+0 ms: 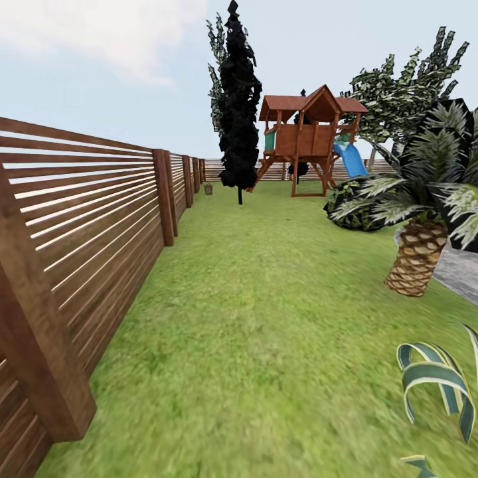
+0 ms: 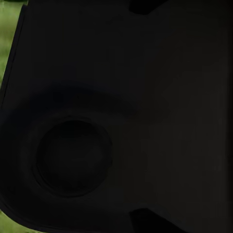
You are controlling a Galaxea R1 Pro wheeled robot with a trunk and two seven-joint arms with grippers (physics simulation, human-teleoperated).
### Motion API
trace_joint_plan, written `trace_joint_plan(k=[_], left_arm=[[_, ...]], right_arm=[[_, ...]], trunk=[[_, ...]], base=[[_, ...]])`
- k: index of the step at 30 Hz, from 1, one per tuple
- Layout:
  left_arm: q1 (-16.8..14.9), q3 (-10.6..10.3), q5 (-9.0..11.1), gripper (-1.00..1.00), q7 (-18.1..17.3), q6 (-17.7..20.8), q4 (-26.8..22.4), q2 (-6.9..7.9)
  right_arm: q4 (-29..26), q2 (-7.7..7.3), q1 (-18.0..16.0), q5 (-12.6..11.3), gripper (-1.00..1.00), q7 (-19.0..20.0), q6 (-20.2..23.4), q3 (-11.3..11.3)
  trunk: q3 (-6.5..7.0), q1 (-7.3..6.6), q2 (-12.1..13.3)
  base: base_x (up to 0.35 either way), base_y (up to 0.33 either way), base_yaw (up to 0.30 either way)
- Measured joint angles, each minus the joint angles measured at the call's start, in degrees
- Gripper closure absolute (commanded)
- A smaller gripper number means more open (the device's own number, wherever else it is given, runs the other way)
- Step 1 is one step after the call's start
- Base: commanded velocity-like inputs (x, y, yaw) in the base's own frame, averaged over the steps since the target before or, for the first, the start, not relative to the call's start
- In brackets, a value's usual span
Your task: Take the three Easter eggs out of the wicker basket on the lawn in the garden, then place them on the lawn next to a single tree (choose any tree) so that all three eggs are next to the same tree and none are left in the basket.
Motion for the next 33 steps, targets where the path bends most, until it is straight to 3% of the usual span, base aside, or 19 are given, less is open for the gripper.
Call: trace_joint_plan(k=[33], left_arm=[[0.0, 0.0, 0.03, -1.0, 0.14, 0.0, 0.0, -0.06]], right_arm=[[0.0, -0.05, -0.02, 0.0, -1.0, 0.0, 0.0, 0.0]], trunk=[[0.0, 0.0, 0.0]], base=[[0.326, 0.068, 0.0]])
